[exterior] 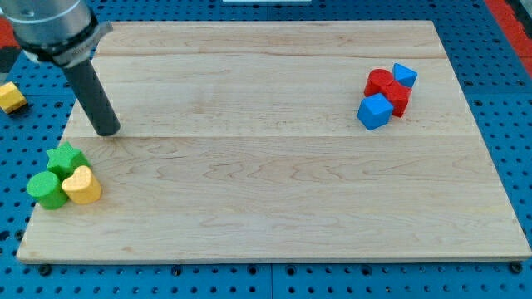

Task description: Move your arm to the right side of the board

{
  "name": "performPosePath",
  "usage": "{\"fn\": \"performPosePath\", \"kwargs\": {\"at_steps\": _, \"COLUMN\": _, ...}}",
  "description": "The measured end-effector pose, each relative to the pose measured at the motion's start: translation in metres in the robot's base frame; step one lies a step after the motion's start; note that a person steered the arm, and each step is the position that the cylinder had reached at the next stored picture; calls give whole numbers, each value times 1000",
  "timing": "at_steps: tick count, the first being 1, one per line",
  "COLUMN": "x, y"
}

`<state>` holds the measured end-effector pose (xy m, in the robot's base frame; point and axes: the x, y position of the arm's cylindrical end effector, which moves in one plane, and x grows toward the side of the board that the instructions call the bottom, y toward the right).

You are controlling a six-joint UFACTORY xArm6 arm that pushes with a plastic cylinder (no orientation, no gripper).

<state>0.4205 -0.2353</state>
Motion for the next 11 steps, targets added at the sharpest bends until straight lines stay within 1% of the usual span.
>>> {"fn": "performPosePath", "kwargs": {"at_steps": 1, "x": -41, "y": -51}}
{"fn": "performPosePath", "kwargs": {"at_steps": 2, "x": -111, "y": -46}}
{"fn": "performPosePath", "kwargs": {"at_steps": 3, "x": -123, "y": 61}}
{"fn": "performPosePath", "kwargs": {"at_steps": 4, "x": -124, "y": 140}}
{"fn": "performPosePath", "kwargs": {"at_steps": 7, "x": -128, "y": 225}}
{"fn": "performPosePath", "kwargs": {"at_steps": 11, "x": -128, "y": 257}}
